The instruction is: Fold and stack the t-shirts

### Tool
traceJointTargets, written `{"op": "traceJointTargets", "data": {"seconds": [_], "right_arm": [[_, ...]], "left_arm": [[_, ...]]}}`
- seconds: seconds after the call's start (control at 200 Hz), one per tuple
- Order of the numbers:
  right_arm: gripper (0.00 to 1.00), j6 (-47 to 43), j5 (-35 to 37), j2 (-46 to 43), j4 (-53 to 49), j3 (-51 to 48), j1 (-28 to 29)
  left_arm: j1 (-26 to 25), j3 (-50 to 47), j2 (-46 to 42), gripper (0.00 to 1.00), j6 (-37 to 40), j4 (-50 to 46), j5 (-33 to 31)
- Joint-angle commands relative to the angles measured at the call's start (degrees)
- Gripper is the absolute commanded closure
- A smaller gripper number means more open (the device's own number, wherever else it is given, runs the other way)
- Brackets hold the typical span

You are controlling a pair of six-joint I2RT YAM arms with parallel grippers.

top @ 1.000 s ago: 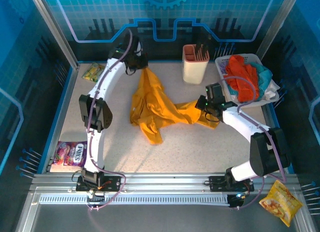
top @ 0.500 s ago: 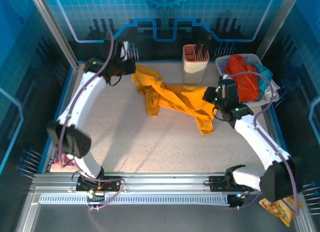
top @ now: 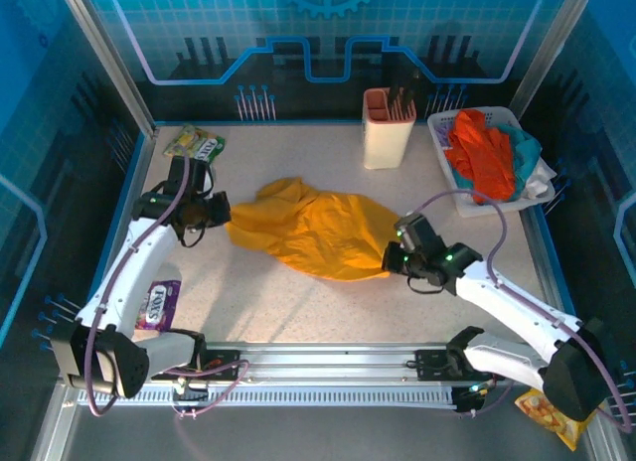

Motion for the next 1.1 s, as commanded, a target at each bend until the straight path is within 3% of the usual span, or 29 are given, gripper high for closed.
{"op": "traceJointTargets", "data": {"seconds": [0.0, 0.035, 0.09, 0.255, 0.31, 0.355, 0.565, 0.75, 0.851, 0.976, 1.096], "right_arm": [[0.9, 5.93, 1.59, -0.23, -6.28, -2.74, 4.9], [0.88, 5.86, 1.76, 0.42, -7.2, -2.84, 5.66], [0.78, 4.41, 1.99, 0.96, -8.57, -2.16, 5.67], [0.25, -2.93, 5.1, -0.94, -9.29, 1.42, 2.15], [0.12, -5.74, 2.56, -0.71, -7.14, 1.68, -2.02], [0.08, -6.95, 1.12, 0.25, -6.11, 1.88, -5.74], [0.12, -9.85, -2.4, 8.8, 1.28, 1.1, -18.97], [0.12, -10.61, -6.07, 18.26, 7.23, 2.07, -25.4], [0.17, -11.07, -9.88, 23.6, 9.24, 4.22, -27.53], [0.27, -11.89, -13.61, 29.17, 11.25, 6.85, -27.94], [0.47, -13.04, -15.24, 31.25, 13.51, 8.23, -27.93]], "left_arm": [[0.18, -1.5, -3.39, 0.88, -2.11, -3.08, -0.6], [0.26, -1.84, -3.86, 0.81, -2.11, -3.15, -0.9], [0.4, -1.7, -4.1, 0.58, -1.89, -3.48, -2.06], [0.51, 1.52, -1.07, 0.48, -0.33, -3.25, -1.64], [0.44, 2.16, 0.58, 0.44, -0.22, -1.81, 0.31], [0.44, 2.56, 2.05, 0.42, -0.49, -0.47, 2.63], [-0.15, 1.27, 5.56, 0.39, -2.32, 4.49, 9.52], [-0.11, -2.33, 4.16, 0.36, -1.92, 5.89, 10.18], [-0.18, -3.27, 3.39, 0.34, -1.24, 5.21, 10.15], [-0.09, -4.91, 1.75, 0.32, -0.73, 5.05, 9.35], [-0.08, -6.23, 0.56, 0.31, -0.67, 5.4, 8.67]]}}
